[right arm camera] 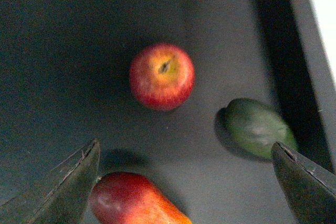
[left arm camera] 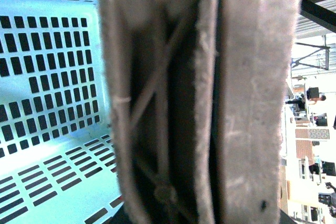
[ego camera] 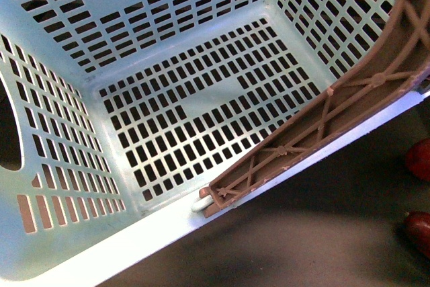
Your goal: Pick apple with right arm and hold basket with left
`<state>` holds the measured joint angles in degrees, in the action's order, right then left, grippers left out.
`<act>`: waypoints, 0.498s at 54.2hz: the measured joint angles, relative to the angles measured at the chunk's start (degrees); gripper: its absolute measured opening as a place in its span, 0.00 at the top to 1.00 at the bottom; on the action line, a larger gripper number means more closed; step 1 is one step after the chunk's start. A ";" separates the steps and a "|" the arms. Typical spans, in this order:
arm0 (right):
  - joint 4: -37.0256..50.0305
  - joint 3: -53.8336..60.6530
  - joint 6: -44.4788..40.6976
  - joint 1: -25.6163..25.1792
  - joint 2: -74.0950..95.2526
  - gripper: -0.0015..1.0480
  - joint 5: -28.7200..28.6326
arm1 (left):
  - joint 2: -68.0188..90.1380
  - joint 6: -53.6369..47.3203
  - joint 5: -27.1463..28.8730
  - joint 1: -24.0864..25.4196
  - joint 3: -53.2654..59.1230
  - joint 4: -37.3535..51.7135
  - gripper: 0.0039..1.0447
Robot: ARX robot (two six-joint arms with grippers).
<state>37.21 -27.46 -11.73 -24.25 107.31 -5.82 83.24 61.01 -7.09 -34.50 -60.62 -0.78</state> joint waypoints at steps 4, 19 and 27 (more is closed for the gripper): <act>-0.68 -4.09 0.07 0.83 7.34 0.08 0.79 | 0.00 0.02 0.00 0.02 0.00 0.00 0.86; -2.86 -18.18 3.56 4.70 23.32 0.08 4.09 | 0.00 0.02 -0.13 0.00 0.00 0.00 0.86; -3.87 -22.01 5.18 5.22 26.10 0.08 4.17 | 0.00 -0.02 0.02 0.02 0.00 0.00 0.86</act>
<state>33.34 -49.47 -6.55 -19.03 133.40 -1.65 83.24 60.99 -7.07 -34.48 -60.62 -0.78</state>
